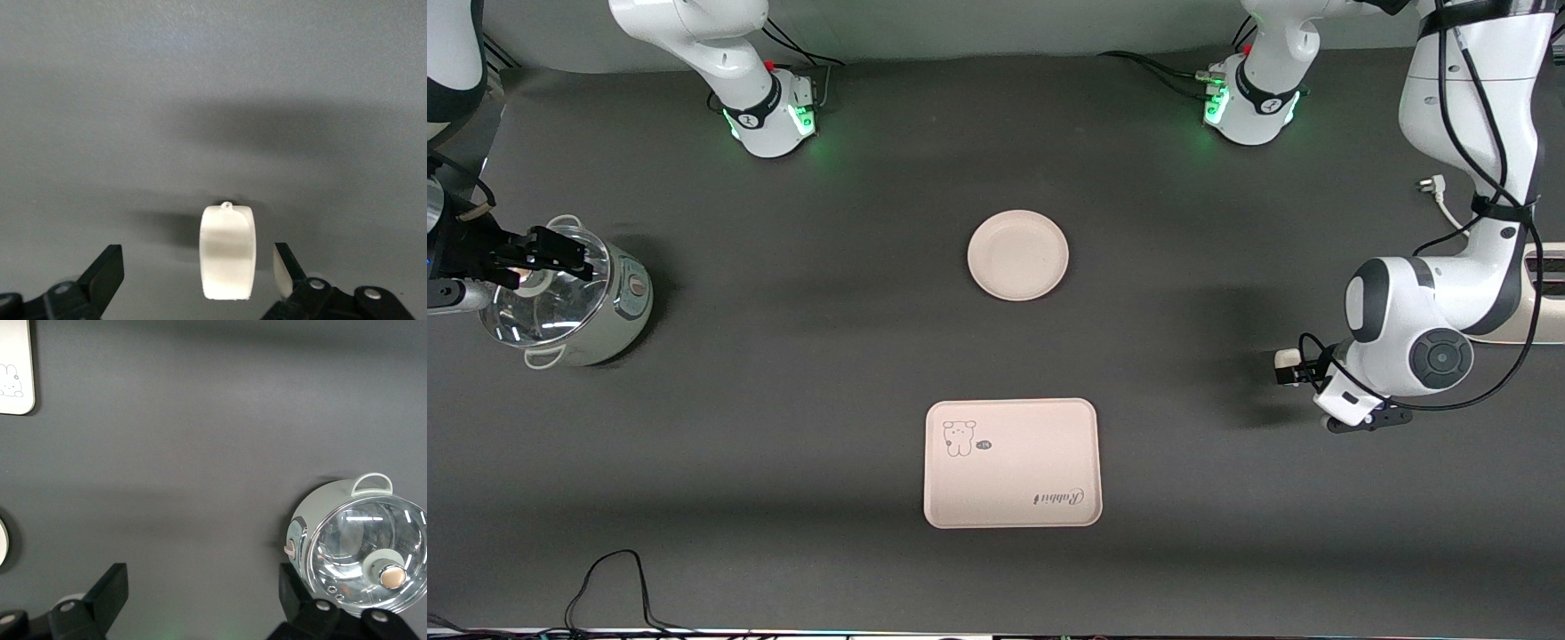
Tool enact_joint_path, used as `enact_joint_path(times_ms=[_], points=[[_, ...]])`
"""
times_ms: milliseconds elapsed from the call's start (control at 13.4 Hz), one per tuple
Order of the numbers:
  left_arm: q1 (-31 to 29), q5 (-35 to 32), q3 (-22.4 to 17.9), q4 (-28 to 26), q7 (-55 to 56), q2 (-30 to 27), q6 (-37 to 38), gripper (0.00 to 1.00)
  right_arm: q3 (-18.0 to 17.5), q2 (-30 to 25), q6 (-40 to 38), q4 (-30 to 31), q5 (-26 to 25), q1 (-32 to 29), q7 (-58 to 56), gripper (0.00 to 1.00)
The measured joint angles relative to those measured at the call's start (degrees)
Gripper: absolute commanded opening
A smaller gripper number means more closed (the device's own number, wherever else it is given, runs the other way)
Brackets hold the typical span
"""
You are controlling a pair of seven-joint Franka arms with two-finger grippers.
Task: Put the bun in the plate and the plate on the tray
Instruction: 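Lower the left gripper over the bun and close on it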
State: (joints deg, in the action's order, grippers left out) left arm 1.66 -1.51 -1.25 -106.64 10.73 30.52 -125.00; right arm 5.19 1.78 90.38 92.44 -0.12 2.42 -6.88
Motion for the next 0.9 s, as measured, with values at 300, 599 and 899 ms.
enact_joint_path(times_ms=[300,599,899], points=[[0.03,1.12,0.18,-0.01,0.33,1.00,-0.24,0.96,0.00,0.00,0.00,0.00,0.00,0.00,0.00,1.00],[0.01,2.18,0.17,-0.01,0.46,1.81,-0.58,0.46,0.00,0.00,0.00,0.00,0.00,0.00,0.00,1.00],[0.01,2.70,0.19,0.00,0.46,2.45,-0.60,0.34,0.00,0.00,0.00,0.01,0.00,0.00,0.00,1.00]])
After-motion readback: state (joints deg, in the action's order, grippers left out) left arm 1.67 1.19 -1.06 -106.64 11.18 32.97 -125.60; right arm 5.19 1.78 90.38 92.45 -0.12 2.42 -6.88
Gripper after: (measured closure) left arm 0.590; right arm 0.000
